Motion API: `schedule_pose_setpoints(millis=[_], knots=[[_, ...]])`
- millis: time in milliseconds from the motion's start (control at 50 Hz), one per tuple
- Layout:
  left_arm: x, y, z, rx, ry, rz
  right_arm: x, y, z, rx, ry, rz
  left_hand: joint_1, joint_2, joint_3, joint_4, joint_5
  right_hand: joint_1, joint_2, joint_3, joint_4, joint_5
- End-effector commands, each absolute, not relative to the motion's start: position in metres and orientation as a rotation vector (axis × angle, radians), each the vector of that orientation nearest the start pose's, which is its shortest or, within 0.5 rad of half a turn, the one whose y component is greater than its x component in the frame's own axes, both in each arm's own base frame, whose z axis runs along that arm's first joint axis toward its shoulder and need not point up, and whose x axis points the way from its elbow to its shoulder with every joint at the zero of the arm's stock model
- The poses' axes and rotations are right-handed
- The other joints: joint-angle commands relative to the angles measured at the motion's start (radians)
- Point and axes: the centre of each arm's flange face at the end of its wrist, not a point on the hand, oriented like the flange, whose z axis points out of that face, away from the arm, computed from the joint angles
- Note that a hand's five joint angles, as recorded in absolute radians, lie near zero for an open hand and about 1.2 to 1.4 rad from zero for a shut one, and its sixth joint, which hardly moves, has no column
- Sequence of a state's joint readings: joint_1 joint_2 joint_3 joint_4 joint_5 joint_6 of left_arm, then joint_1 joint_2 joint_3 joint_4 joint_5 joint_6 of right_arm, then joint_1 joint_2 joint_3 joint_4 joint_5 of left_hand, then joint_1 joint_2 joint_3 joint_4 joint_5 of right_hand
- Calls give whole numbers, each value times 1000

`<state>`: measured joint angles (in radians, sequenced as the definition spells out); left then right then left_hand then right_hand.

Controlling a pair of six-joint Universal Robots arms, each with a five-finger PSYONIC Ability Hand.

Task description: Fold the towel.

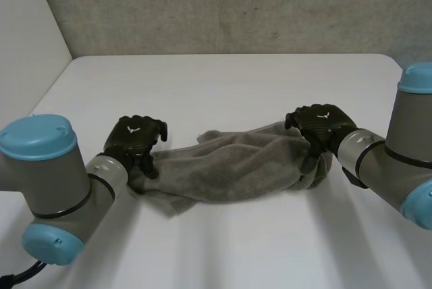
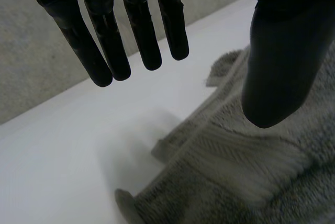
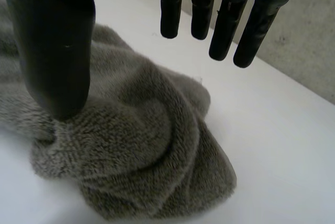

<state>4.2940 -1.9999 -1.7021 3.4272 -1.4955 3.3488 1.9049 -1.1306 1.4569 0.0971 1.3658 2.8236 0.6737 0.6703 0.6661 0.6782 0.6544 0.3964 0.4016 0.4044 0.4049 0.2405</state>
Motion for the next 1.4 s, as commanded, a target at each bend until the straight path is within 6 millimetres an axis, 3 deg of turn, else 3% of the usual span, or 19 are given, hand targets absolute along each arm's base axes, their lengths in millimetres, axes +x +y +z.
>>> schedule_pose_setpoints(millis=[20,140,260,320,360,460,520,560,580,620,680,720,820,960,1060,1200,1240,1280,1400], knots=[[-271,-263,137,932,2542,-1921,250,-300,166,-949,2364,-1553,-99,-96,-91,-104,-254,79,74,71,70,60],[-272,-264,130,946,2568,-1881,251,-305,156,-950,2380,-1527,-99,-96,-91,-104,-254,144,138,136,135,125],[-274,-264,120,975,2606,-1802,253,-307,157,-953,2370,-1537,-52,-49,-45,-57,-207,475,470,467,467,457],[-279,-260,112,1061,2594,-1735,256,-309,161,-954,2356,-1556,77,80,85,73,-78,669,664,661,661,651],[-286,-257,109,1168,2539,-1689,259,-310,165,-963,2342,-1570,460,463,467,455,304,998,993,990,989,979],[-294,-274,128,1177,2436,-1781,263,-321,171,-959,2323,-1599,723,726,730,718,567,1000,995,992,991,981],[-301,-293,157,1114,2341,-1921,268,-337,187,-957,2256,-1710,723,726,730,718,567,1000,995,992,991,981],[-307,-315,197,994,2209,-2077,270,-346,200,-953,2205,-1795,723,726,730,718,567,1000,995,992,991,981],[-307,-315,197,993,2208,-2077,274,-355,215,-942,2129,-1900,723,726,730,718,567,1000,995,992,991,981],[-308,-334,247,811,2058,-2241,280,-370,245,-881,1906,-2162,723,726,730,718,567,1000,995,992,991,981],[-307,-341,271,696,1997,-2324,281,-370,265,-854,1782,-2287,723,726,730,718,567,1000,995,992,991,981],[-301,-350,313,464,1910,-2476,276,-362,312,-780,1541,-2512,723,726,730,718,567,1000,995,992,991,981],[-294,-350,344,304,1881,-2612,274,-351,326,-796,1550,-2495,723,726,730,718,567,1000,995,992,991,981],[-293,-343,317,340,2003,-2527,288,-325,290,-1046,1766,-2097,723,726,730,718,567,1000,995,992,991,981],[-293,-318,243,592,2261,-2287,296,-283,223,-1392,1946,-1614,723,726,730,718,567,1000,995,992,991,981],[-285,-269,188,923,2421,-2056,282,-228,185,-1638,2073,-1105,723,726,730,718,567,1000,995,992,991,981],[-280,-260,180,971,2418,-2015,280,-226,181,-1627,2091,-1084,723,726,730,718,567,1000,995,992,991,981],[-271,-246,166,1030,2386,-1954,280,-226,184,-1591,2085,-1158,723,726,730,718,567,301,295,293,292,282],[-260,-229,159,1086,2325,-1919,279,-234,225,-1444,2007,-1471,723,726,730,718,567,17,12,9,9,-1]])
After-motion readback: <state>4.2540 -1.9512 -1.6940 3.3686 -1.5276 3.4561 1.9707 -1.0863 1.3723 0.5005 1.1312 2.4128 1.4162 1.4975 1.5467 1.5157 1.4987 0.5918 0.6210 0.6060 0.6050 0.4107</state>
